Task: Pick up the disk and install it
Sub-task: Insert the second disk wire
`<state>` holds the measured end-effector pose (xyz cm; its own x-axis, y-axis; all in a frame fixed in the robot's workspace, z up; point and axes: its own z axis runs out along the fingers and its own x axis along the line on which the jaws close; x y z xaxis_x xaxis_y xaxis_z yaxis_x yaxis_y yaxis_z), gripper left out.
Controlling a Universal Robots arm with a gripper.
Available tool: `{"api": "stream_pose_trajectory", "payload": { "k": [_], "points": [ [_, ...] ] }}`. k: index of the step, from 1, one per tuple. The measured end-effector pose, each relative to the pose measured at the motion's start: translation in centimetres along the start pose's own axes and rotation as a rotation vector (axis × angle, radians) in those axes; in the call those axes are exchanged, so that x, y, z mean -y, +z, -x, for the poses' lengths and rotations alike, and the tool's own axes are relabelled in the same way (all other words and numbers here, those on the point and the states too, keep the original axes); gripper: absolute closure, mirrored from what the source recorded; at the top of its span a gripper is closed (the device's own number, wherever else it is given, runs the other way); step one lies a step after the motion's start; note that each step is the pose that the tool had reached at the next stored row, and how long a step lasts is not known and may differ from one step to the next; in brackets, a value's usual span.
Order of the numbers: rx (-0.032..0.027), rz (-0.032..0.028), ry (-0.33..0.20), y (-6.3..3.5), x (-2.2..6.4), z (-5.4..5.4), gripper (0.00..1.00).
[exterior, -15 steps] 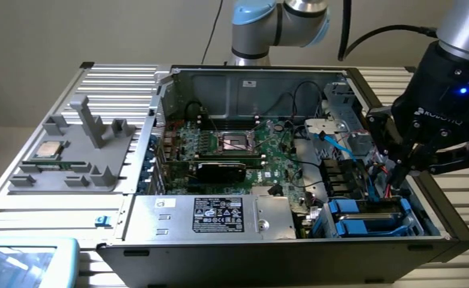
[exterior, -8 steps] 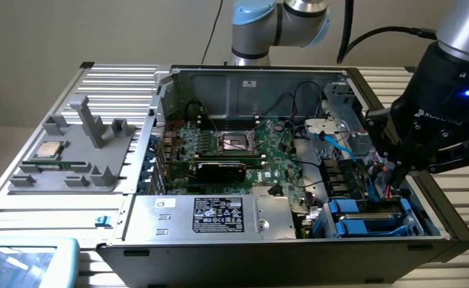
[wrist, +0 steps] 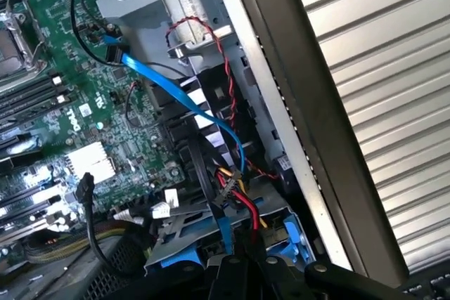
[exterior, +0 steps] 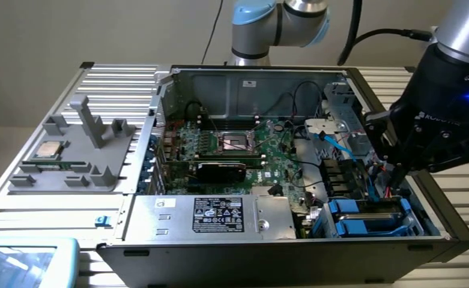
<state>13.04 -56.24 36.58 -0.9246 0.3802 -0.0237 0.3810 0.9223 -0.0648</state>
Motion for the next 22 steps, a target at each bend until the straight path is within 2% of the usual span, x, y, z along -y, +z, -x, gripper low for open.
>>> {"api": "stream_pose_trajectory", "payload": {
  "k": [2,3,6,7,9,19,22],
  "points": [
    [-0.0022,-0.0009,-0.033,0.04,0.0,0.0,0.89],
    [-0.0064,-0.0024,-0.042,0.04,-0.01,0.01,0.89],
    [-0.0139,-0.0054,-0.047,0.06,0.0,-0.02,0.89],
    [-0.0142,-0.0058,-0.063,0.07,0.01,-0.02,0.89],
    [-0.0134,-0.0057,-0.099,0.1,0.0,-0.02,0.89],
    [-0.0022,0.0,-0.28,0.32,-0.02,-0.02,0.89],
    [-0.0062,-0.0008,-0.299,0.33,0.01,-0.07,0.89]
  ]
}}
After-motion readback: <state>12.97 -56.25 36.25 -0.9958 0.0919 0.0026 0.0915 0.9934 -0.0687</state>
